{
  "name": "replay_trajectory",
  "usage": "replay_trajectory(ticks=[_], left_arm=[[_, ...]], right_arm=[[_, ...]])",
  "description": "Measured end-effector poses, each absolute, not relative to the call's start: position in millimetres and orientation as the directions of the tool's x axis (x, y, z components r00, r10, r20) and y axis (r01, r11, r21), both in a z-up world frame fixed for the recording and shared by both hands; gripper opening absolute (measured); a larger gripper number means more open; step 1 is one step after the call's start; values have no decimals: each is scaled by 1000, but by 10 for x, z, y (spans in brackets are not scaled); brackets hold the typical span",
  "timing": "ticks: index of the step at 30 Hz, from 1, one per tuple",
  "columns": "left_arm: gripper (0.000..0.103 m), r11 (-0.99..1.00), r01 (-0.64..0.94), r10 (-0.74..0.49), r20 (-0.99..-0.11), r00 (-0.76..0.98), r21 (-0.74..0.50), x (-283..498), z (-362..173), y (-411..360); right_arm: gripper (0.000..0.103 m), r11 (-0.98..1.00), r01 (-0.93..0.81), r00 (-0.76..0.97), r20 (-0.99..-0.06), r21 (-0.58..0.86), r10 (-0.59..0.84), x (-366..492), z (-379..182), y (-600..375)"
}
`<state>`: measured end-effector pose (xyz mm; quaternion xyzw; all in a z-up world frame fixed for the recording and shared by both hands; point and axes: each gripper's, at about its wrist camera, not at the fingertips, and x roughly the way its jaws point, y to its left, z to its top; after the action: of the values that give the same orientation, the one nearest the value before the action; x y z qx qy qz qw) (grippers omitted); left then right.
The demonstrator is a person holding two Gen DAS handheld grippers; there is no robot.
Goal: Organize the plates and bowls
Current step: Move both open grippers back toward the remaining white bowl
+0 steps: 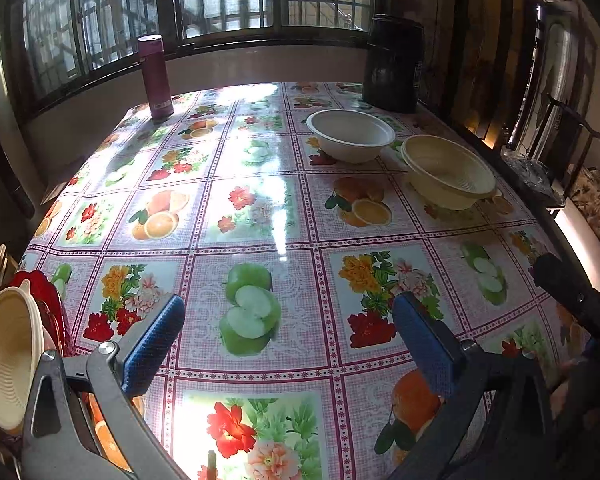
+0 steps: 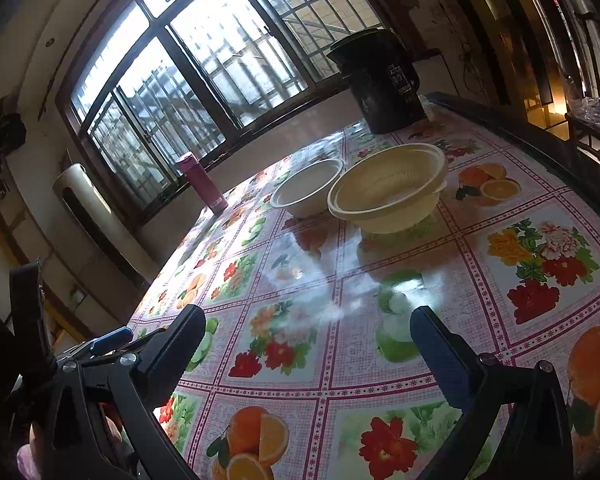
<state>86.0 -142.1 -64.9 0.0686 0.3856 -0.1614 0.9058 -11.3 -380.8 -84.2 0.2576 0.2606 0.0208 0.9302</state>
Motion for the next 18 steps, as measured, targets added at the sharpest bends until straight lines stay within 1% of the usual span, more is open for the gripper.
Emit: replay_trajectory(ticks=[6,12,18], left_arm=[[103,939,343,-257,-731,632,-33,1160,-496,-1512],[103,938,344,-272,-705,655,-43,1440,-192,-1595],[103,940,321,-311,-668,676,-113,1704,105,-1601]], right_arm=[[103,851,107,870,-463,514,170,-38,-791,-3946],[103,855,121,874,-463,505,150,47,-710,-4089],[103,851,119,888,-438,512,139,160,-567,-4241]])
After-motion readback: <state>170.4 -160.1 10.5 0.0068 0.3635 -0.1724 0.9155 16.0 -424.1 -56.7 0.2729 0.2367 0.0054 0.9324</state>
